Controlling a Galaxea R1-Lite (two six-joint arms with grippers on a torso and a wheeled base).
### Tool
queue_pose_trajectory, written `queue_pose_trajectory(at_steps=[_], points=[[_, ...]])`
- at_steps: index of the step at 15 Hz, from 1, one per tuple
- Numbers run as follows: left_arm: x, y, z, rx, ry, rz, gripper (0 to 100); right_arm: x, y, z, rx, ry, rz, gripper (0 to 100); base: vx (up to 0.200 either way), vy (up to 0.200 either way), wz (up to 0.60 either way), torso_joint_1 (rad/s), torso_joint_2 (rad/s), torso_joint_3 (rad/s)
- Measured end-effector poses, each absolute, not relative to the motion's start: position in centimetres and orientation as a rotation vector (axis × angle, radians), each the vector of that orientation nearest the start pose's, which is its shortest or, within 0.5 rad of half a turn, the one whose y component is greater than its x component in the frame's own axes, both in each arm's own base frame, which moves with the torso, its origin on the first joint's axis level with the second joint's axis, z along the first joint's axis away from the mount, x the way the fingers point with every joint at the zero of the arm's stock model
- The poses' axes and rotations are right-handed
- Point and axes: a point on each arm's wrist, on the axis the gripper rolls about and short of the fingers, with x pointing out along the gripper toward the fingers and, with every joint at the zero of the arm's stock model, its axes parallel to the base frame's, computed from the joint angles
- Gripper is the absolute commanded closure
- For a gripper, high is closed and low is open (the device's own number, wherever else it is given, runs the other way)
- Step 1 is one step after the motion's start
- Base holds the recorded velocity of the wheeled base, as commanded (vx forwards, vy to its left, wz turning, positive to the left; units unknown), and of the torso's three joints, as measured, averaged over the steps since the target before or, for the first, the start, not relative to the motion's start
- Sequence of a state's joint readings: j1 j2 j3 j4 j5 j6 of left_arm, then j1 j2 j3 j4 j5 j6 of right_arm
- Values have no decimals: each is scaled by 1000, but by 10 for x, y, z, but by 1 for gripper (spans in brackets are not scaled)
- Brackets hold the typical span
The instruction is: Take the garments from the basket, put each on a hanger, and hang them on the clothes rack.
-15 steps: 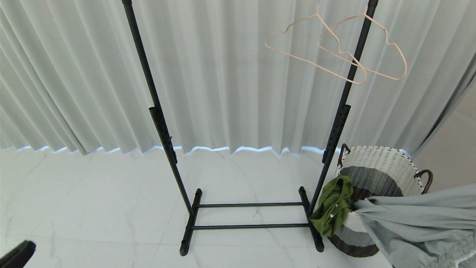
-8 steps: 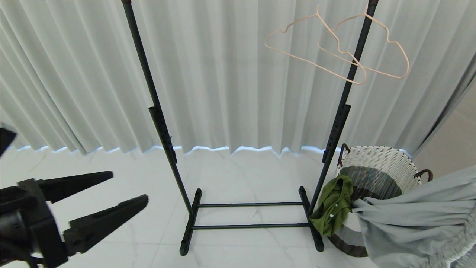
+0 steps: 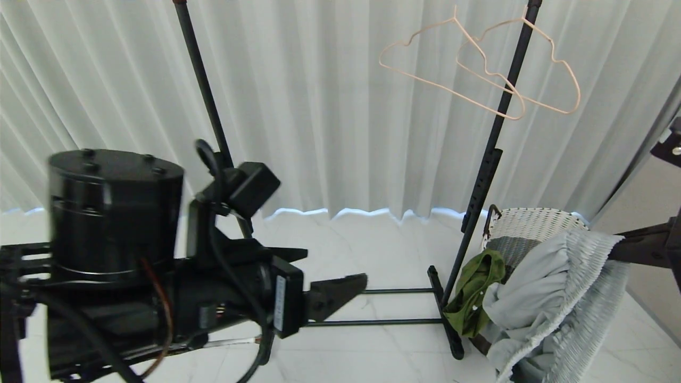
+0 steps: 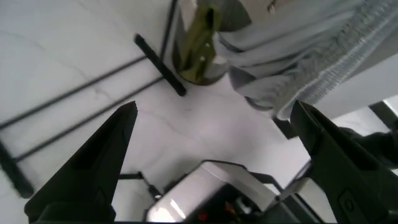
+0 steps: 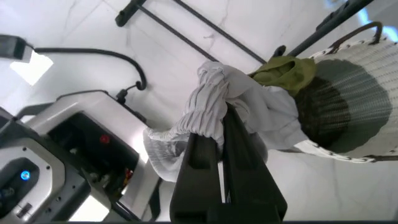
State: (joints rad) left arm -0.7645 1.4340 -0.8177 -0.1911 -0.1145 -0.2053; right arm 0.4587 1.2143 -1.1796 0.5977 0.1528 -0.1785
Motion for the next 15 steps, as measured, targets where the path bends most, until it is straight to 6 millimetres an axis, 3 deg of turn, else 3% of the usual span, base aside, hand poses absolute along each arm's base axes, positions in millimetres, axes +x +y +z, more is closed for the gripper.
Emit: queue_pose_trajectory(at_steps=[4,8,11,15], points=[[177,-254,190,-78,630,-833,0,149,78,292,-214,541,632,100,0,0,0,0,0,0],[163,-336,153,-54,710,-876,0,151,79,292,-157,555,615,100,0,0,0,0,0,0],[158,-364,123,-32,759,-833,0,151,78,293,-133,550,608,100,0,0,0,0,0,0],[176,-390,93,-42,745,-708,0,144,75,297,-127,525,608,100,0,0,0,0,0,0]])
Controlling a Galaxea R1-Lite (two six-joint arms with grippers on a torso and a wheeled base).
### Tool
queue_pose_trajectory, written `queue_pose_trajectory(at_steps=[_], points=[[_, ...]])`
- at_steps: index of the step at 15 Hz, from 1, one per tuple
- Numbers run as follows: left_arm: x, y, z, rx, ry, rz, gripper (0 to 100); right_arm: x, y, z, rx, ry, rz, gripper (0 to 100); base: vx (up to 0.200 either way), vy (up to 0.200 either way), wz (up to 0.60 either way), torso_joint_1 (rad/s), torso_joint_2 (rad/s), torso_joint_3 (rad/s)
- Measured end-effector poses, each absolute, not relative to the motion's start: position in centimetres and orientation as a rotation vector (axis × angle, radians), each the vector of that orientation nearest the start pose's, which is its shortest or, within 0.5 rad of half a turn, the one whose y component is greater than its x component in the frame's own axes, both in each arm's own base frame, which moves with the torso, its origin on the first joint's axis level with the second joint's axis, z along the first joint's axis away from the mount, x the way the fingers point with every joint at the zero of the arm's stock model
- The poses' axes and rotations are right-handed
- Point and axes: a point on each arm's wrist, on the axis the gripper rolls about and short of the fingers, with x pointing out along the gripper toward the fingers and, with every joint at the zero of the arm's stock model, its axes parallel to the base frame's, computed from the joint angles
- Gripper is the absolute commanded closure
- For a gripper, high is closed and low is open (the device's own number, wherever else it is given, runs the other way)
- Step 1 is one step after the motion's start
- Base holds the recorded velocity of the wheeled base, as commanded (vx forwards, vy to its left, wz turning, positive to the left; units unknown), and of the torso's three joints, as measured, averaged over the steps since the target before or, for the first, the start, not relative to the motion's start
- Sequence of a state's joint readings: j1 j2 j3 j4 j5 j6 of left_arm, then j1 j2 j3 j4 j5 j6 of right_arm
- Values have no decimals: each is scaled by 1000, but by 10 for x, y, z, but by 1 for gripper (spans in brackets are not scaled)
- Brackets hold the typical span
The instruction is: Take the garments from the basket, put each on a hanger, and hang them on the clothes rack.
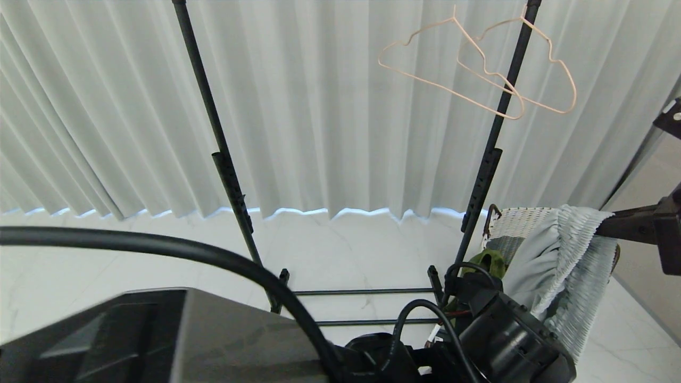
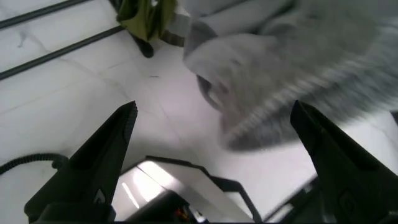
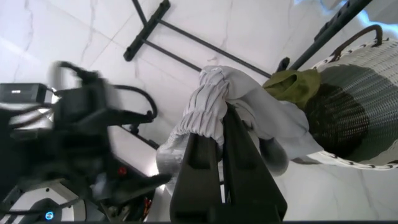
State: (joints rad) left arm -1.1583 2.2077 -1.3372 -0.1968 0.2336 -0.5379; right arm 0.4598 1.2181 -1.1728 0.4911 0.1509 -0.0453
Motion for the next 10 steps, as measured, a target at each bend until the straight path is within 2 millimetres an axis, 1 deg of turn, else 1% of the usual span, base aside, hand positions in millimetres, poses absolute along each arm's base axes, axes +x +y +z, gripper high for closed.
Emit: queue_pose_trajectory(at_steps=[3,4,5,8,10], points=[[191,-399,65,-16,752,-632,0,139,73,299,-123,510,610,100,0,0,0,0,0,0],[193,-400,58,-14,764,-620,0,138,72,299,-121,508,609,100,0,0,0,0,0,0],[194,-400,52,-16,777,-610,100,138,72,300,-120,505,609,100,0,0,0,0,0,0],[193,-400,45,-14,792,-598,100,137,71,300,-120,504,607,100,0,0,0,0,0,0],[190,-396,45,-10,798,-591,100,137,70,300,-119,506,599,100,0,0,0,0,0,0]])
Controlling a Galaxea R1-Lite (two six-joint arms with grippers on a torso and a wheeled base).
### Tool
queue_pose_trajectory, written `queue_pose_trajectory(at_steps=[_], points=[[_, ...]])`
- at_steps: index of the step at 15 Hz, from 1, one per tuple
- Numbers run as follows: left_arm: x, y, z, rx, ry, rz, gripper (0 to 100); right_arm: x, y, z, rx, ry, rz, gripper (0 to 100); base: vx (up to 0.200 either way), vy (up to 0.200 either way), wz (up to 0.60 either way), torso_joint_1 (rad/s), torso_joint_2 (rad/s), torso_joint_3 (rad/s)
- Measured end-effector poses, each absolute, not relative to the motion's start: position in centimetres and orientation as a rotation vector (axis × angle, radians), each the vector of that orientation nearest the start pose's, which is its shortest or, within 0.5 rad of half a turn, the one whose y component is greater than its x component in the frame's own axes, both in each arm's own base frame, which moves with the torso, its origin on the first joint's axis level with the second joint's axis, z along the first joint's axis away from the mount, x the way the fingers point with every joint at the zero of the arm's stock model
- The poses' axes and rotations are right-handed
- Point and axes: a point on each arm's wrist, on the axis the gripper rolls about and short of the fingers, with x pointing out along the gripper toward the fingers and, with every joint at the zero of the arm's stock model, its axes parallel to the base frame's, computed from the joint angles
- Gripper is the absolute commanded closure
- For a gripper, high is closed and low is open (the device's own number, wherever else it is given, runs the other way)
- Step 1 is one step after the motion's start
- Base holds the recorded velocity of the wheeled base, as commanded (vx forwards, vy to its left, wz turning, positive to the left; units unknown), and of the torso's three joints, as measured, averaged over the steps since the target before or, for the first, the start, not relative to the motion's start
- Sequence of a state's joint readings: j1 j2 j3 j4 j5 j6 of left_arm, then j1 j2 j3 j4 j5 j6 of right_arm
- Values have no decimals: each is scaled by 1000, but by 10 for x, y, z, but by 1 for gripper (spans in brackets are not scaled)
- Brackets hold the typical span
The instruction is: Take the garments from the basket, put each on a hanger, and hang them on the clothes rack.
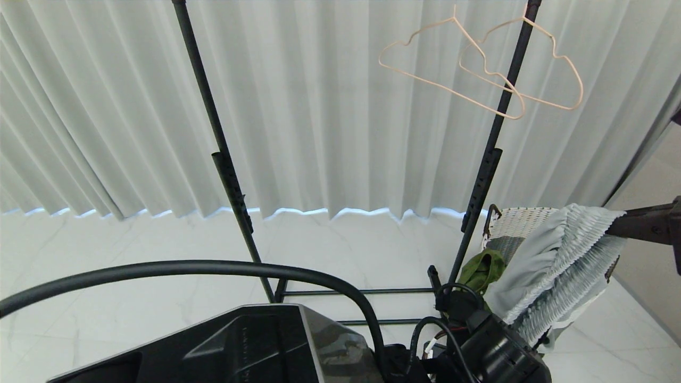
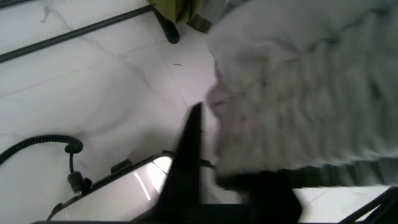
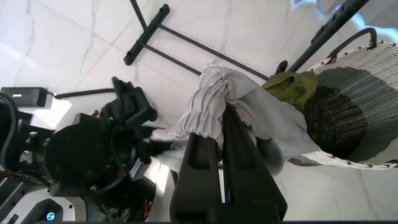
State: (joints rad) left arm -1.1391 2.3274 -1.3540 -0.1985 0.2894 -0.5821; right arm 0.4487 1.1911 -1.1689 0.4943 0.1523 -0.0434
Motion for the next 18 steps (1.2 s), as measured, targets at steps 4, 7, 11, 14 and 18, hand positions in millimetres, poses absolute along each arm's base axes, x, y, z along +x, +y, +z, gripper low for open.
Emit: queue_pose_trajectory(at_steps=[4,7,11,14,18], points=[[162,-373,77,-11,787,-629,100,138,67,297,-118,509,582,100,0,0,0,0,0,0],[131,-348,123,-52,728,-714,100,136,66,298,-123,503,586,100,0,0,0,0,0,0],[94,-307,175,-96,643,-829,100,132,65,301,-190,460,615,100,0,0,0,0,0,0],[79,-271,202,-105,568,-886,100,129,65,302,-237,425,662,100,0,0,0,0,0,0],[62,-219,223,-97,482,-942,100,128,74,296,-256,447,715,100,0,0,0,0,0,0]])
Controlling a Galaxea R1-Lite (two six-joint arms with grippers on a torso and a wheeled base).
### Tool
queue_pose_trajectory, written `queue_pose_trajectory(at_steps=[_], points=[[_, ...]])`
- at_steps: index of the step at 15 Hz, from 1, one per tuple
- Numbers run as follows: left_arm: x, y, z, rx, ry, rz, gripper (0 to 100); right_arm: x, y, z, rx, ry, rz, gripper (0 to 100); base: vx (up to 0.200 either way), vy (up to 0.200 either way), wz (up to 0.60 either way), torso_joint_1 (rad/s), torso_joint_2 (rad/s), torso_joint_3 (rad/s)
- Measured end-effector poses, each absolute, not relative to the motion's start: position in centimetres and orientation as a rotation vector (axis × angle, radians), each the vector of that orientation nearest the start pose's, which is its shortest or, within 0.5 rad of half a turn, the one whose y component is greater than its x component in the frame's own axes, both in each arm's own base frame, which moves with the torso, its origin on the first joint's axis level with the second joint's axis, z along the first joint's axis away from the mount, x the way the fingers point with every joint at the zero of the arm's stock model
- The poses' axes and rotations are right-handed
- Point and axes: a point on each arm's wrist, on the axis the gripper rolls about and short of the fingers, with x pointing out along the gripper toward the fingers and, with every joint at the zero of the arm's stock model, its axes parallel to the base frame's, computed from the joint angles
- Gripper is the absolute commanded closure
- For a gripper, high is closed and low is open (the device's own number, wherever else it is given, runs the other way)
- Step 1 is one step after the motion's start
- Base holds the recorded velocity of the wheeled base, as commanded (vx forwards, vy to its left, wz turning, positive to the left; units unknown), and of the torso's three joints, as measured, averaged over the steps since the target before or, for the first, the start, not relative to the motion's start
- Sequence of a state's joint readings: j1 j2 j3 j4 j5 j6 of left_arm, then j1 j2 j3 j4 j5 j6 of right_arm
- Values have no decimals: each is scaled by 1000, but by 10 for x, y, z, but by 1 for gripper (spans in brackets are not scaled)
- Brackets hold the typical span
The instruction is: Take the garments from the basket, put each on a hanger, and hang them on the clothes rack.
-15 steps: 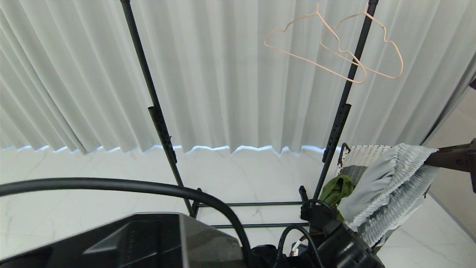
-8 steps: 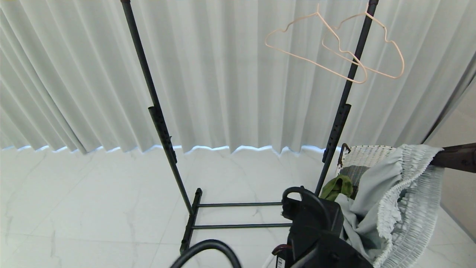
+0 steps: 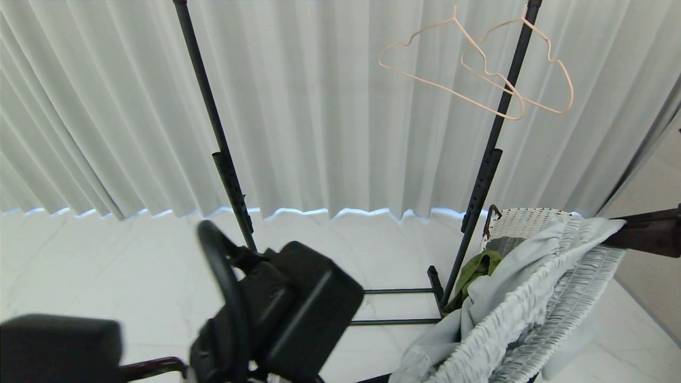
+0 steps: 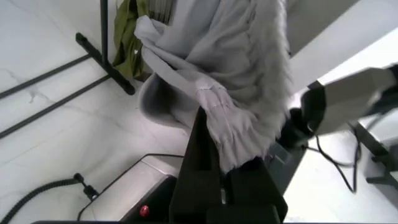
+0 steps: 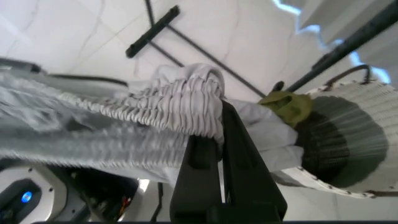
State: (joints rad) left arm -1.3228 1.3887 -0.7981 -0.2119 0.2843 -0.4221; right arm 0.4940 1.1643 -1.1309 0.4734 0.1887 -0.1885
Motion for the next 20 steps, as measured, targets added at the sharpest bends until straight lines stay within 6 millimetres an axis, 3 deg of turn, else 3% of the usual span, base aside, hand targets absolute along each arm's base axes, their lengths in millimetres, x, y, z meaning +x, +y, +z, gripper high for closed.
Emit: queue_pose_trajectory(at_steps=[5,11,17,20], points=[[31,-166,245,-76,424,-1063,100,131,81,272,-272,482,743,100,0,0,0,0,0,0],[24,-117,234,19,353,-1019,100,138,95,266,-275,426,790,100,0,0,0,0,0,0],[53,-109,244,2,310,-780,100,157,108,271,-271,335,733,100,0,0,0,0,0,0],[86,-121,268,15,265,-622,100,159,107,280,-266,274,628,100,0,0,0,0,0,0]])
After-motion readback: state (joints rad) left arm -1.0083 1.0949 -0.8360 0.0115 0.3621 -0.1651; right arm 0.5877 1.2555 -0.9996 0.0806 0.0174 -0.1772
